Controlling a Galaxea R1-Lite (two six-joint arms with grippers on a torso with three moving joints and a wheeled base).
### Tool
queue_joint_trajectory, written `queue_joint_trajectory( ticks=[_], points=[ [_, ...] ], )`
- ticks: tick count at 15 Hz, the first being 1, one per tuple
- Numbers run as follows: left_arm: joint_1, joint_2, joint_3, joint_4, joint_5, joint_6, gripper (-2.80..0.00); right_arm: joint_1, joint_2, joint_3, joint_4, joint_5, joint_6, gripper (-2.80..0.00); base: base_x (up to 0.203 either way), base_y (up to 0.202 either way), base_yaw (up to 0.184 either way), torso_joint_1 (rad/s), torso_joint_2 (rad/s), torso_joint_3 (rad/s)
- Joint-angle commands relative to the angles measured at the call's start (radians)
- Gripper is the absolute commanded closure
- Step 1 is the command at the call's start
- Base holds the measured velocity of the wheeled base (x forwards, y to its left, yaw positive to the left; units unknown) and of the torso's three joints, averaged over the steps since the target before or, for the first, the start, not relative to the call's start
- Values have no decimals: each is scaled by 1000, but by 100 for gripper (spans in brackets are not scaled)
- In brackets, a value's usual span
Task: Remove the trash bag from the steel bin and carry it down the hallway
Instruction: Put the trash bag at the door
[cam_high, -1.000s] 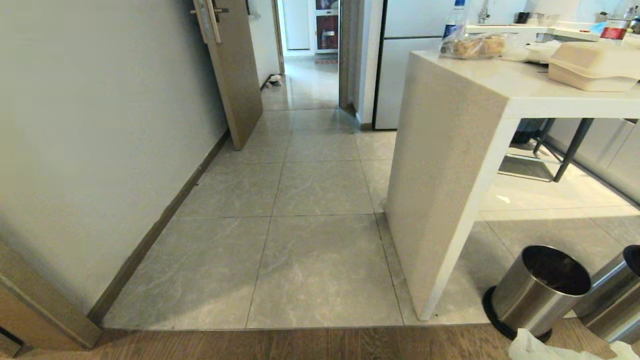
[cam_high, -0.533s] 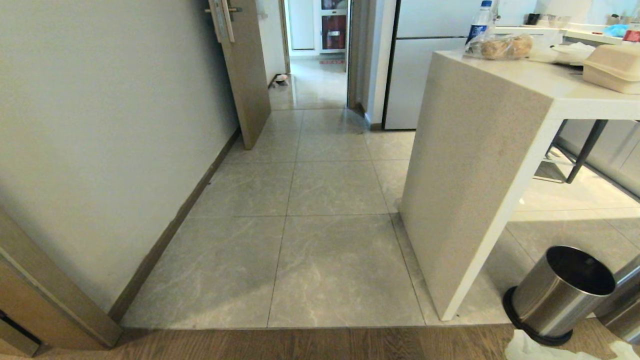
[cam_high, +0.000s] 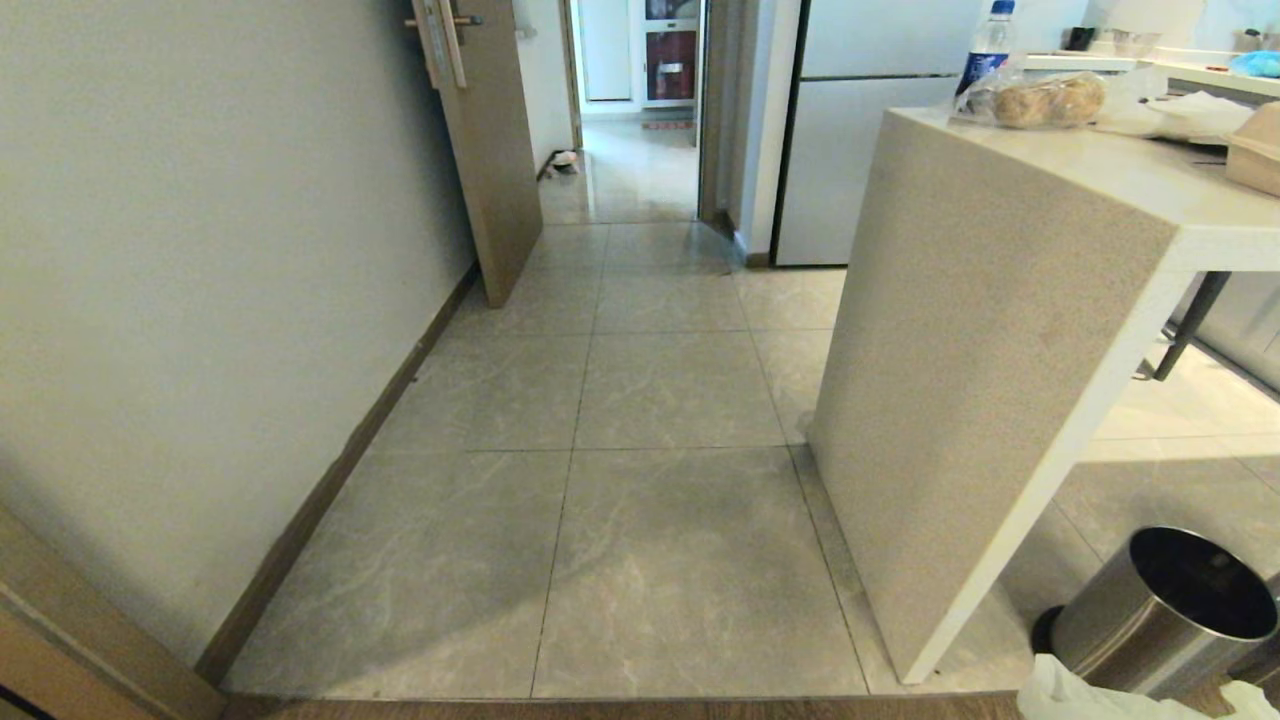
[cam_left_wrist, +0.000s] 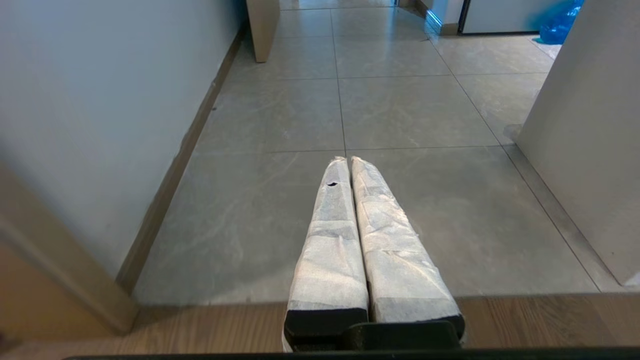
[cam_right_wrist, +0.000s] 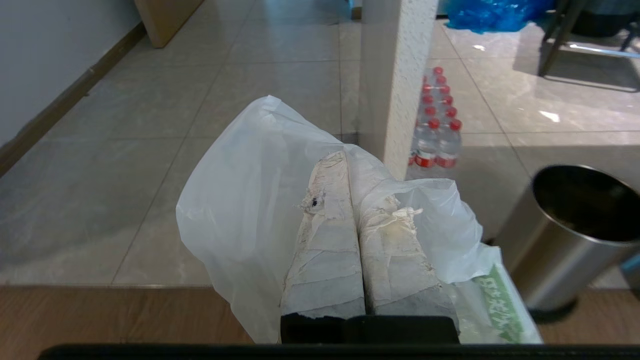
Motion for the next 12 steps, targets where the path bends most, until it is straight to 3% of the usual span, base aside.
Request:
queue_joint_trajectory(
  ticks=[1,12],
  points=[
    [0,0,0,-1,0,-1,0,1,0,0,0,0,-1,0,184,-1,-4,2,1,1],
    [0,0,0,-1,0,-2,0,1,0,0,0,0,-1,0,190,0,1,2,2,3]
  ],
)
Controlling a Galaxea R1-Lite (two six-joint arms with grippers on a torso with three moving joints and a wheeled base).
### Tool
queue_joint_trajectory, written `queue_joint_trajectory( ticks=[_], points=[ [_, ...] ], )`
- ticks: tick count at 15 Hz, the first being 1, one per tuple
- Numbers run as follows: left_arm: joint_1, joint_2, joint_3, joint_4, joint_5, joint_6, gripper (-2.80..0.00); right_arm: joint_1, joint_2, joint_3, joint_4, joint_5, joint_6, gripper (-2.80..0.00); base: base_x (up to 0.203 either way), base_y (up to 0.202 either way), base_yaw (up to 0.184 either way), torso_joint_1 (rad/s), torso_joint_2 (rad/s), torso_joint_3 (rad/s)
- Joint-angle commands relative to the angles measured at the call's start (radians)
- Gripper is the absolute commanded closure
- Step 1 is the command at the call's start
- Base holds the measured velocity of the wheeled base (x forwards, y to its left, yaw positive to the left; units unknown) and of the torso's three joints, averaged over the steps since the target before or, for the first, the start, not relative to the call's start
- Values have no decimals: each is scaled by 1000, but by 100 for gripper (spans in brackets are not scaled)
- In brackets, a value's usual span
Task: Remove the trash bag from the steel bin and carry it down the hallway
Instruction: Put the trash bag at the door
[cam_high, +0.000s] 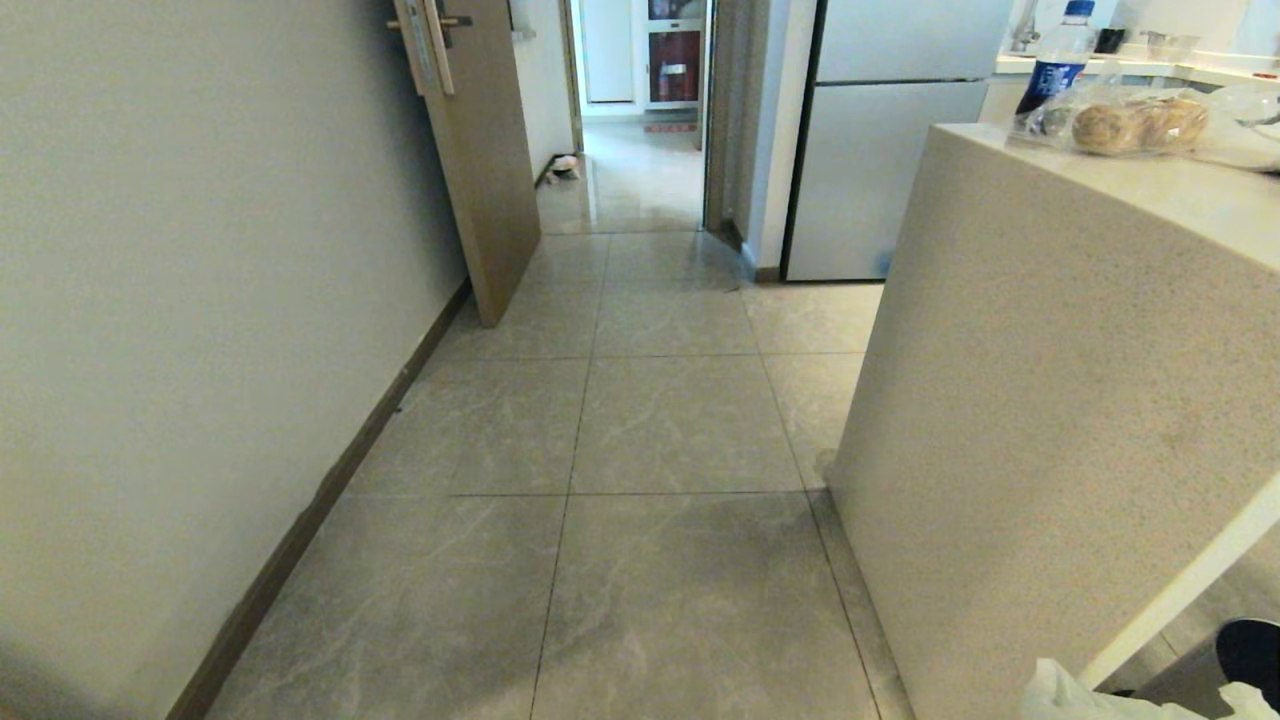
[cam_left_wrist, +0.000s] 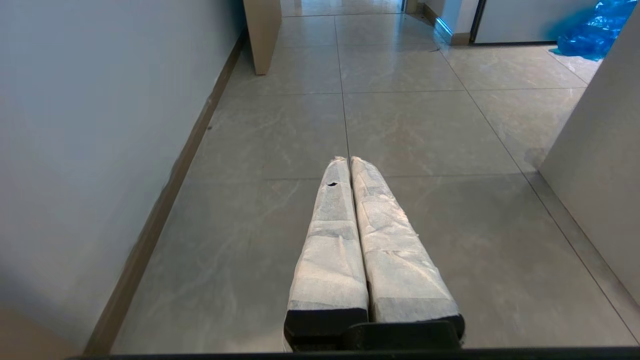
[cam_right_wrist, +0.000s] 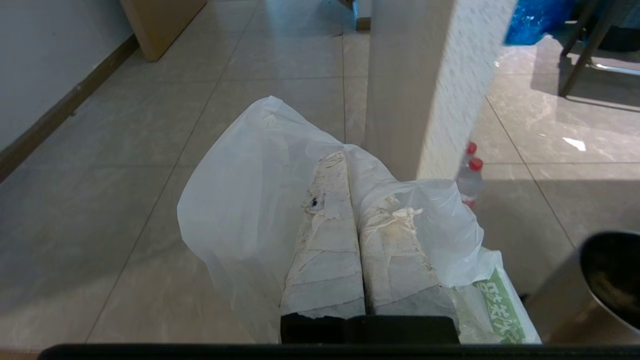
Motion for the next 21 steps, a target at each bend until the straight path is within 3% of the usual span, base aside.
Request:
queue_joint_trajectory(
  ticks=[1,21],
  points=[
    [0,0,0,0,0,0,0,0,0,0,0,0,0,0,191,0,-1,2,0,5],
    [0,0,0,0,0,0,0,0,0,0,0,0,0,0,189,0,2,2,2,3]
  ],
)
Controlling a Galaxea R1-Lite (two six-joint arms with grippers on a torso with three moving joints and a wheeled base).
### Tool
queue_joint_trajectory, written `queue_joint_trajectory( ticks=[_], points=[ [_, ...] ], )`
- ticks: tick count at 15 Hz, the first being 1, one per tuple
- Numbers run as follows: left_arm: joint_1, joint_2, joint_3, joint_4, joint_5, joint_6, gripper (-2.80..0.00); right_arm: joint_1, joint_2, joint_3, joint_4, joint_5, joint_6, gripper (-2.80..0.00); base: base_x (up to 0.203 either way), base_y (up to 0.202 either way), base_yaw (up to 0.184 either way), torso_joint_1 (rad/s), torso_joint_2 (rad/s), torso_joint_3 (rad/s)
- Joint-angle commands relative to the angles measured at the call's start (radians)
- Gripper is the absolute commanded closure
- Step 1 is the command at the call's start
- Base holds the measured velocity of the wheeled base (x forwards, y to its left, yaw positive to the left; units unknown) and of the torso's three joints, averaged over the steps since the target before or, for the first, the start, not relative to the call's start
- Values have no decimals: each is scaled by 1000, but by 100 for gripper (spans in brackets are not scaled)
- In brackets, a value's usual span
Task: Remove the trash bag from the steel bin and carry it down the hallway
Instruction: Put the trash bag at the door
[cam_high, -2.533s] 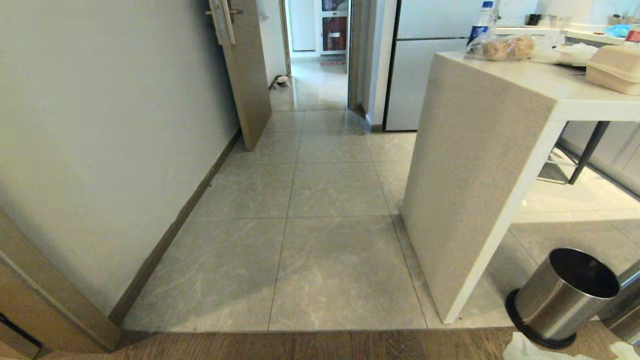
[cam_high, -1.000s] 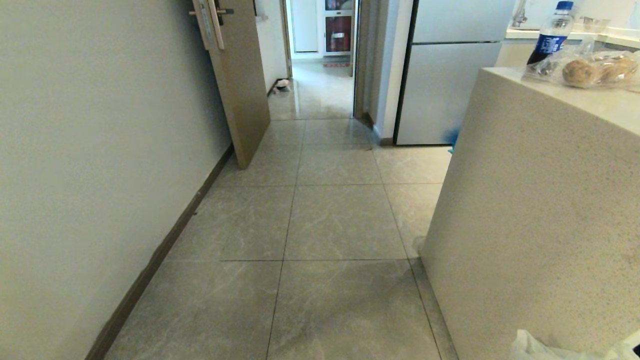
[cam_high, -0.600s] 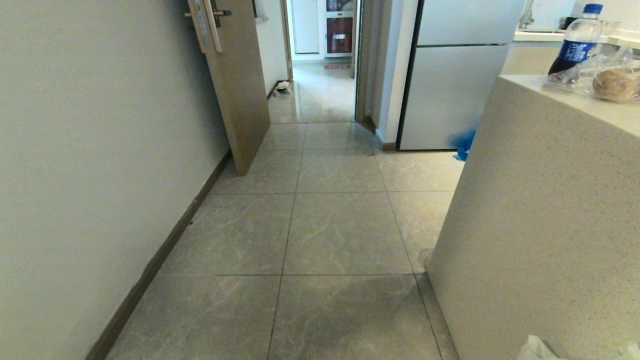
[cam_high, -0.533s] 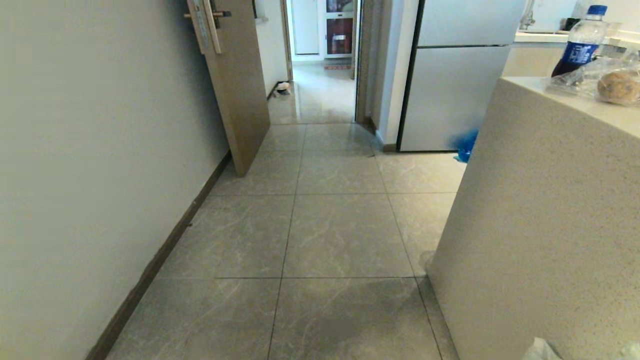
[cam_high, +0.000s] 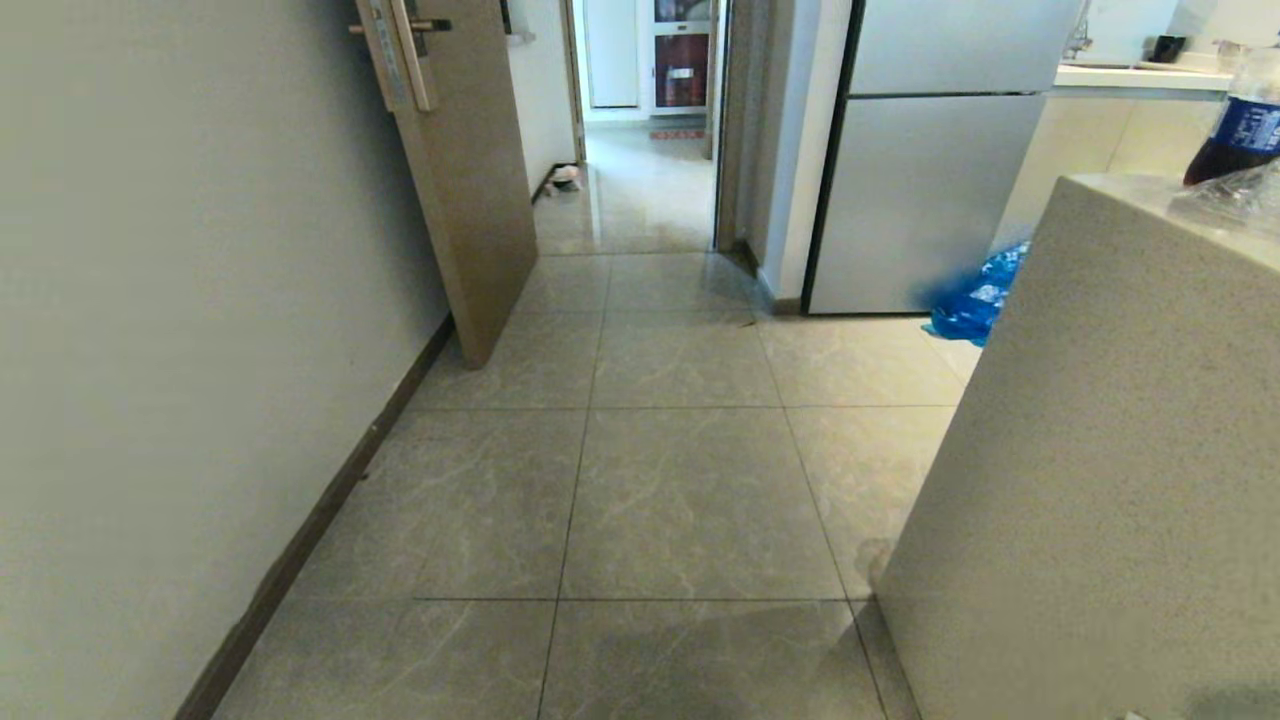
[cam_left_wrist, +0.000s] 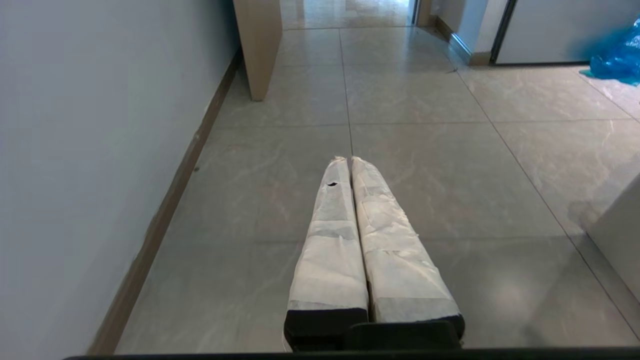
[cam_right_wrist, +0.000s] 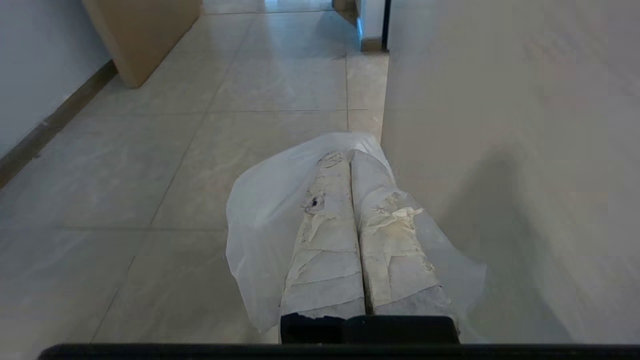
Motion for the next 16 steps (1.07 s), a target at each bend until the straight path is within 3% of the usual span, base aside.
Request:
queue_joint_trajectory(
  ticks=[1,16],
  points=[
    [0,0,0,0,0,0,0,0,0,0,0,1,0,0,181,0,4,2,4,6],
    [0,0,0,0,0,0,0,0,0,0,0,1,0,0,189,0,1,2,2,2]
  ],
)
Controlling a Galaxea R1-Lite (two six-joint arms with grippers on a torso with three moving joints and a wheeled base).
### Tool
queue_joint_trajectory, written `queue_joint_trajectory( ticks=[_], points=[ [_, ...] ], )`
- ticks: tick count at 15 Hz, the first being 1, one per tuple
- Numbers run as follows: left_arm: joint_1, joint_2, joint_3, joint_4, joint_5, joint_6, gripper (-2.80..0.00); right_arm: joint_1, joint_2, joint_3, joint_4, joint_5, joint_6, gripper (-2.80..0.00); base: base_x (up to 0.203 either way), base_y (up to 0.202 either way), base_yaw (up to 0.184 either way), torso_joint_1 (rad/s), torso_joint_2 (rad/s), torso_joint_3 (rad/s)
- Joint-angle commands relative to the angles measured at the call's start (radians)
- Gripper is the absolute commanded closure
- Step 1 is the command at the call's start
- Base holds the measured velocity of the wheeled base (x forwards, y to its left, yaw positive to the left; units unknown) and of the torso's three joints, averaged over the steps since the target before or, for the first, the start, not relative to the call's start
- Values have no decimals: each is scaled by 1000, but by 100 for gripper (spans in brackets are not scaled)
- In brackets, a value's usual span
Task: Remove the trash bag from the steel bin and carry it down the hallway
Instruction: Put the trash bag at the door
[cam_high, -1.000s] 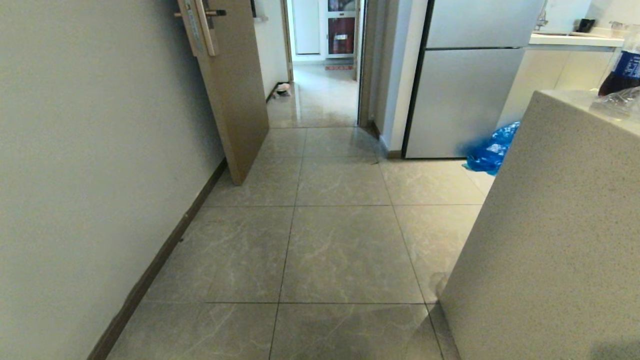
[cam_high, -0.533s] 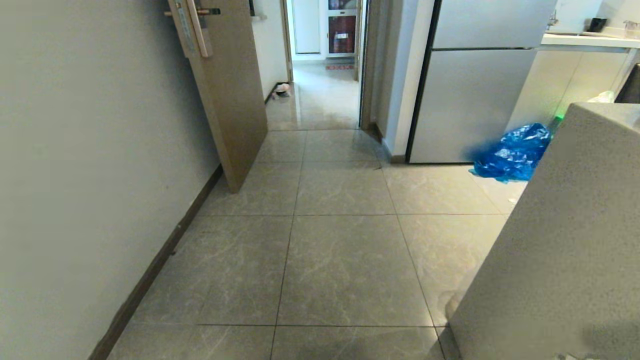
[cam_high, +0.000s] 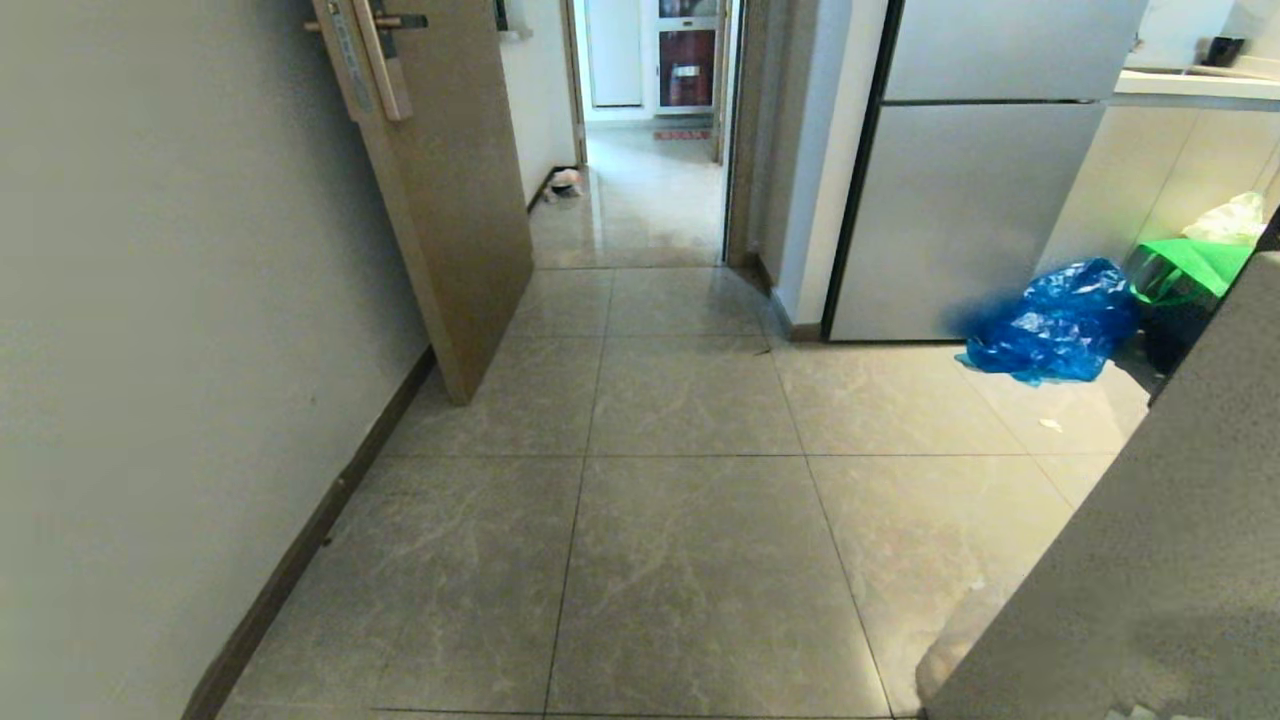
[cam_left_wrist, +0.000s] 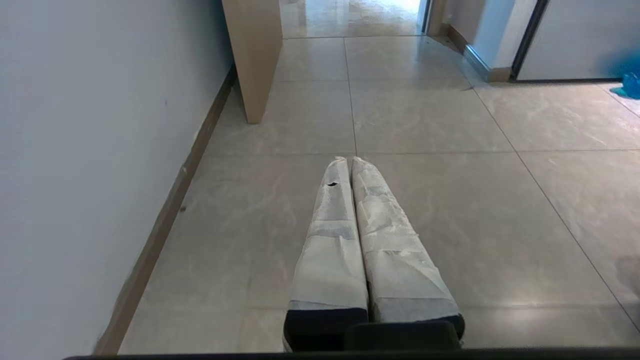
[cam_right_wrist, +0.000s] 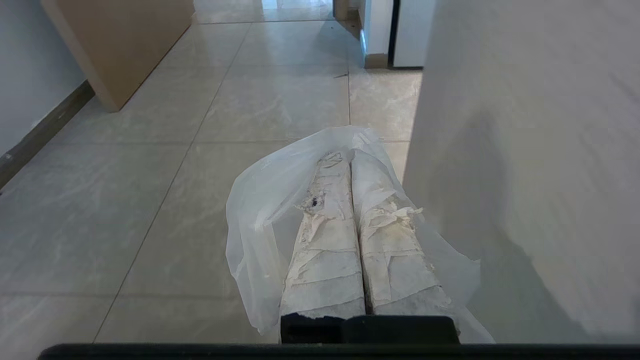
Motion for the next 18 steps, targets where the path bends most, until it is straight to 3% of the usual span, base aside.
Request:
queue_joint_trajectory(
  ticks=[1,18],
  points=[
    [0,0,0,0,0,0,0,0,0,0,0,0,0,0,191,0,-1,2,2,3],
    [0,0,0,0,0,0,0,0,0,0,0,0,0,0,189,0,1,2,1,1]
  ],
)
